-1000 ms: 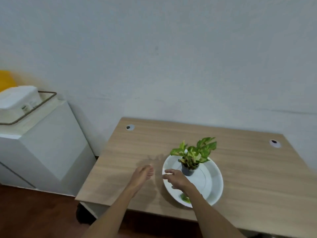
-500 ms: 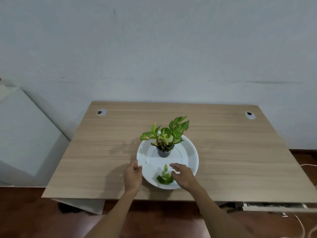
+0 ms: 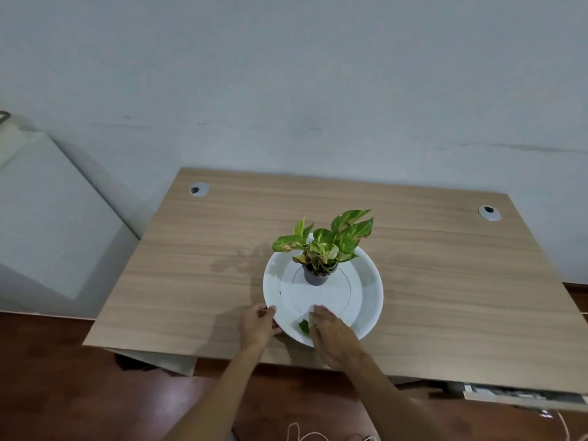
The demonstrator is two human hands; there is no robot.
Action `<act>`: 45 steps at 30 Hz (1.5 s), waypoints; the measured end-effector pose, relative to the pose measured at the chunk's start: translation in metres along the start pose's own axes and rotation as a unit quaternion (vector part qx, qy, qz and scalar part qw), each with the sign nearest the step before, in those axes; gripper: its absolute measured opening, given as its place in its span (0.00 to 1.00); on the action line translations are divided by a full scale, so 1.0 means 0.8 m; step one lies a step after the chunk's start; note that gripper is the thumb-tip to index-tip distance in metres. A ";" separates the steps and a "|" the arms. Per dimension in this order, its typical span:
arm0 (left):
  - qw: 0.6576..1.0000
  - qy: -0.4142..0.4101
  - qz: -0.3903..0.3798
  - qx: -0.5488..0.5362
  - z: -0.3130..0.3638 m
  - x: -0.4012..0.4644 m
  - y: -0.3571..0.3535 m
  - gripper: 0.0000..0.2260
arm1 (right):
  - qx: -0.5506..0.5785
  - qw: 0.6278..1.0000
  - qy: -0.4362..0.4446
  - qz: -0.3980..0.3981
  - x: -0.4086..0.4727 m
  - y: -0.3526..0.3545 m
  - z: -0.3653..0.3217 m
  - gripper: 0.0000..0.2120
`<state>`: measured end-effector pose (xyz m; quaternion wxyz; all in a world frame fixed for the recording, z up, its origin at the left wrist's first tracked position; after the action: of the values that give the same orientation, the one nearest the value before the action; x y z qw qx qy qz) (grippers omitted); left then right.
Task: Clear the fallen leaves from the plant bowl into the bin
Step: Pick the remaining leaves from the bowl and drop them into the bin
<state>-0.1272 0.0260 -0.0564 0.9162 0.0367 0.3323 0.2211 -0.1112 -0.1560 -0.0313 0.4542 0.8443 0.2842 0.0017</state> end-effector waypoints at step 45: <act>0.997 0.048 -0.035 -0.042 0.000 -0.015 -0.014 0.06 | 0.081 0.982 -0.152 -0.079 0.014 0.014 0.015 0.22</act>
<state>-0.1309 0.0106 -0.0514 0.9072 -0.0237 0.3672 0.2037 -0.0934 -0.1647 -0.0326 0.4209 0.8437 0.2769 -0.1856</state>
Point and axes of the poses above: each hand's wrist, its own x-axis towards the middle knuckle, its own y-axis out of the back of the hand, z = x × y, the point moved 2 cm from there along x, towards the middle knuckle, and after that the axes turned 9 degrees about x, right-handed, at the moved point
